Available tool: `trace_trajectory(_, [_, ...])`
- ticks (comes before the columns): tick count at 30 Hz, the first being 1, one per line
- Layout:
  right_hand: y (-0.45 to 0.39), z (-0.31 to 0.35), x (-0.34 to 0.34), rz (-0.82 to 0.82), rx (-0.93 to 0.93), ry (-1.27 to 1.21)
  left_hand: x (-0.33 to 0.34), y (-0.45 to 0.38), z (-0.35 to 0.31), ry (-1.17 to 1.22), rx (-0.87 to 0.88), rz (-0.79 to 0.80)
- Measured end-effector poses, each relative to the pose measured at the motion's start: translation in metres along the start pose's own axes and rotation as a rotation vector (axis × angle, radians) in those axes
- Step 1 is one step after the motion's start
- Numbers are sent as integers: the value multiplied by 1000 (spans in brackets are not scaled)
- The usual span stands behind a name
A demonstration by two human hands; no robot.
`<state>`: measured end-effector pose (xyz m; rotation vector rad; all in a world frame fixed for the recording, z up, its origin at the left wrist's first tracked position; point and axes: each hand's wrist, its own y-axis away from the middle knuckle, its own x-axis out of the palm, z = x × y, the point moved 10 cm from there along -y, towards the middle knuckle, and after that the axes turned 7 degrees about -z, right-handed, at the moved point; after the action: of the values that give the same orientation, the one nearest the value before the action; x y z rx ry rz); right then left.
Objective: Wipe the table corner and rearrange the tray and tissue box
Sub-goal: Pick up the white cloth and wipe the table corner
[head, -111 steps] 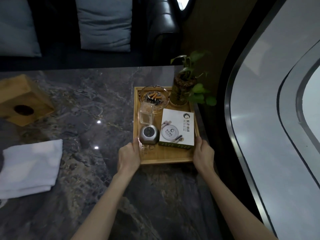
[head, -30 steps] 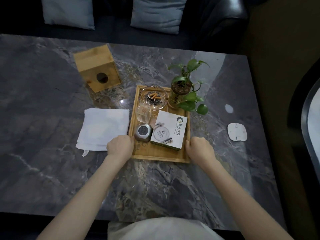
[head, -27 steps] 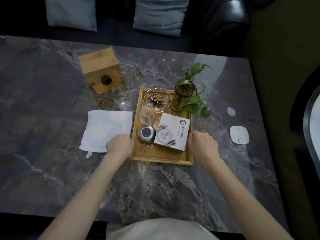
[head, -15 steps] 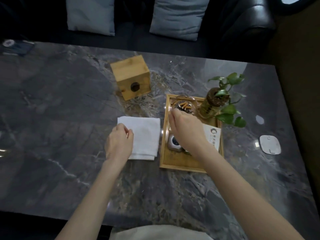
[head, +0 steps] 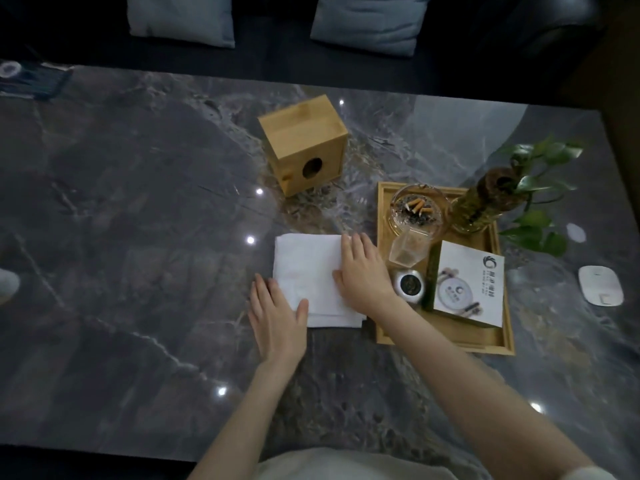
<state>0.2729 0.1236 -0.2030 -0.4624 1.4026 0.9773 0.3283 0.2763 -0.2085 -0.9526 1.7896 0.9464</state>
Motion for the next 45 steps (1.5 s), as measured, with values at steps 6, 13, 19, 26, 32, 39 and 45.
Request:
trace_trajectory(6, [5, 7, -18, -143, 59, -206, -6, -1, -19, 167, 22, -24])
trace_trajectory(13, [17, -3, -30, -160, 154, -674, -13, -24, -21, 490, -73, 119])
trace_trajectory(19, [41, -28, -60, -248, 265, -1059, -49, -24, -52, 834, -152, 233])
trace_trajectory(26, [79, -77, -65, -232, 503, -1573, -91, 11, -137, 1109, -39, 413])
trace_trajectory(32, [116, -96, -38, -73, 689, -2263, -76, 56, -215, 1344, 12, 607])
trace_trajectory(39, [154, -160, -45, -196, 620, -2550, 8, 112, -260, 1466, -238, 799])
trace_trajectory(45, [187, -227, -38, -102, 665, -2532, 61, 132, -278, 1169, -178, 686])
